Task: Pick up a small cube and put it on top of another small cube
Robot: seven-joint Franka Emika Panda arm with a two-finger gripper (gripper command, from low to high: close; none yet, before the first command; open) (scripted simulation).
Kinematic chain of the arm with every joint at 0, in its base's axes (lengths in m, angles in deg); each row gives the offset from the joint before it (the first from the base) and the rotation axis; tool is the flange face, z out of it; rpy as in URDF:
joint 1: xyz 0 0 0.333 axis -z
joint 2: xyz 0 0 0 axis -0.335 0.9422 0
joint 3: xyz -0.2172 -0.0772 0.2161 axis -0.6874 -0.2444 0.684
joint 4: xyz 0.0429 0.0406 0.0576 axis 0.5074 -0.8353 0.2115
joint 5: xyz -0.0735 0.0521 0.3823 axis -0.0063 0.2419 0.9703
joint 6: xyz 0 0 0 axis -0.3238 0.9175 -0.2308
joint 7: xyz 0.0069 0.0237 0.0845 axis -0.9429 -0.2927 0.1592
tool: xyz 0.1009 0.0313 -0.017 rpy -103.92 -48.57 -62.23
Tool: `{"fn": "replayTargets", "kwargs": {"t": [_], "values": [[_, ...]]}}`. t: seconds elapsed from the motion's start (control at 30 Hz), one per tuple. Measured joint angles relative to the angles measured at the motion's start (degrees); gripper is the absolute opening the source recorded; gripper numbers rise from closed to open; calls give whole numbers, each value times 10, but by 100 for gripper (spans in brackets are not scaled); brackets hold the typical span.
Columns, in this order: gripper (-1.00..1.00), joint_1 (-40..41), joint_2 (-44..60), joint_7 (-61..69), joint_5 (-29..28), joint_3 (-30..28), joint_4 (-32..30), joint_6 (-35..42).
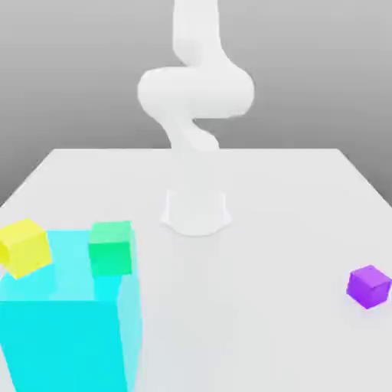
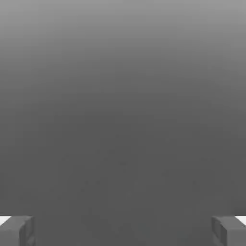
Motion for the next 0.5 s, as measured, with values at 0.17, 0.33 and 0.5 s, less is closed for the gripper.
{"fn": "replayTargets", "kwargs": {"t": [0.17, 0.33, 0.5], "values": [[0, -91, 102, 135, 19, 0, -31, -48], [0, -171, 201, 265, 35, 12, -61, -94], [0, -237, 299, 389, 43, 38, -91, -141]]}}
